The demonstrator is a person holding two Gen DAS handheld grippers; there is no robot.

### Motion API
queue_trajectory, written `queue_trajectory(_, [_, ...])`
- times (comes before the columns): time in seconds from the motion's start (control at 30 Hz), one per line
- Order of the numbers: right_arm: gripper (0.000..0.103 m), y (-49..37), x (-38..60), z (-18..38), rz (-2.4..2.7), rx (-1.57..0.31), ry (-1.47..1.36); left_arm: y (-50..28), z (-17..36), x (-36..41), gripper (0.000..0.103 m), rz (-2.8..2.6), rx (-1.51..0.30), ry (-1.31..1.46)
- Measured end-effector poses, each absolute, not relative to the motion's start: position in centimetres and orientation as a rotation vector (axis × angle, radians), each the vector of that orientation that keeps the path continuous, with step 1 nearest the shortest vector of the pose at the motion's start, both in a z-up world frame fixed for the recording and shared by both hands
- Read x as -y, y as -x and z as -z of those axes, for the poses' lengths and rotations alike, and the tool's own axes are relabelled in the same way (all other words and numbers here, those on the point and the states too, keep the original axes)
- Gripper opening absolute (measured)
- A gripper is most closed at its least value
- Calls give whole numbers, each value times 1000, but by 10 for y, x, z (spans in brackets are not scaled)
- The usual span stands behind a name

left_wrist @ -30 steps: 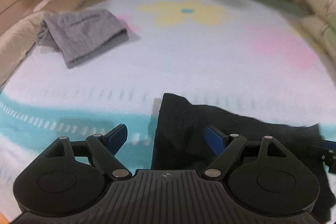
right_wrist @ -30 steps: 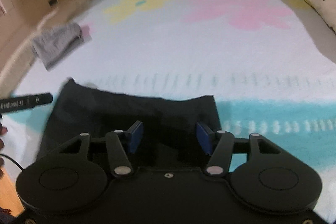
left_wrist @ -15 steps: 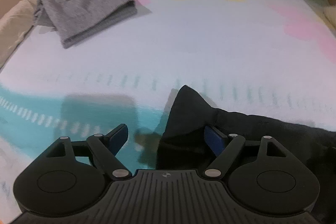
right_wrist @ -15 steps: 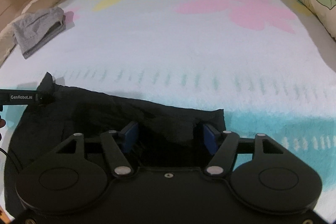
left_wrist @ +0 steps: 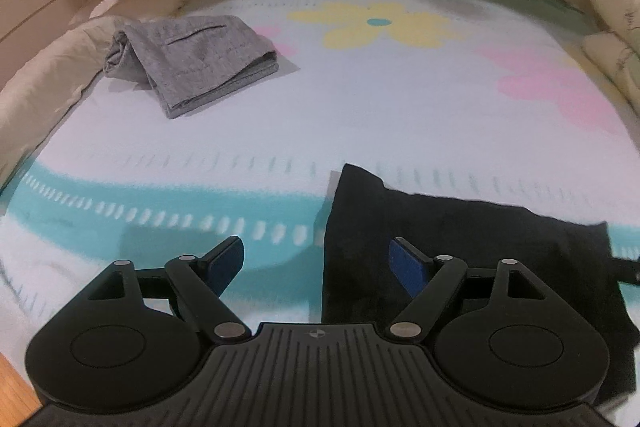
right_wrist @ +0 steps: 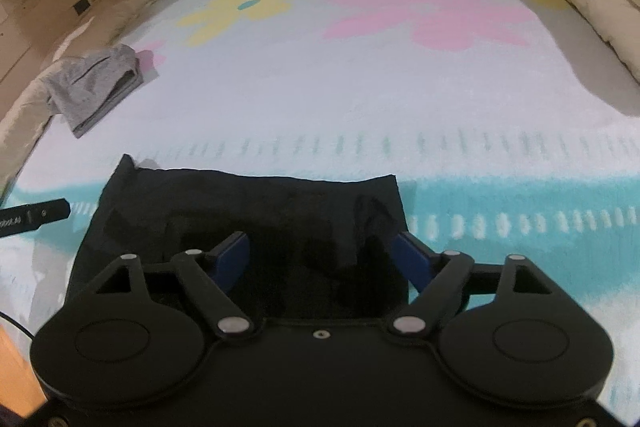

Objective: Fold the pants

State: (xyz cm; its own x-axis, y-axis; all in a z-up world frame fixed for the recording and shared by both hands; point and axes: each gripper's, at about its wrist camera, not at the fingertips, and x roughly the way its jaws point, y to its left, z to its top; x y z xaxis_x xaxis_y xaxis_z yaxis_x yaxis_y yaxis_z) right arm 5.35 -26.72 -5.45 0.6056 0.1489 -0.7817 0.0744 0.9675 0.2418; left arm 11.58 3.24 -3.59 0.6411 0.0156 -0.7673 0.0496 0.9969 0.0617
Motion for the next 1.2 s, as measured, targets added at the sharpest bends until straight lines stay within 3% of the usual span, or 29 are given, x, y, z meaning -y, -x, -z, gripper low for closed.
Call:
queue_trajectory(0.13, [95, -41, 268, 48, -75, -900, -274, -91, 27, -35, 79, -12, -852, -98])
queue_trajectory(0.2, [102, -35, 271, 48, -92, -896, -296, -85, 27, -36, 79, -35, -856, -135])
queue_trajectory(0.47, [103, -15, 287, 63, -97, -917, -371, -60, 30, -38, 79, 0, -934, -174])
queue_trajectory(0.8, [103, -27, 287, 100, -116, -1047, -430, -84, 76, -41, 79, 90, -1036, -119])
queue_trajectory(1.07, [103, -33, 290, 104, -189, -969, -483, -104, 97, -35, 80, 175, -1092, -23])
queue_trajectory(1.1, [98, -33, 291, 104, -202, -960, -490, -106, 99, -33, 80, 178, -1098, -16])
queue_trajectory(1.17, [78, -33, 292, 103, -217, -945, -483, -109, 100, -29, 81, 184, -1100, -19])
queue_trajectory(1.2, [61, -33, 292, 103, -213, -945, -479, -109, 101, -27, 81, 187, -1096, -24])
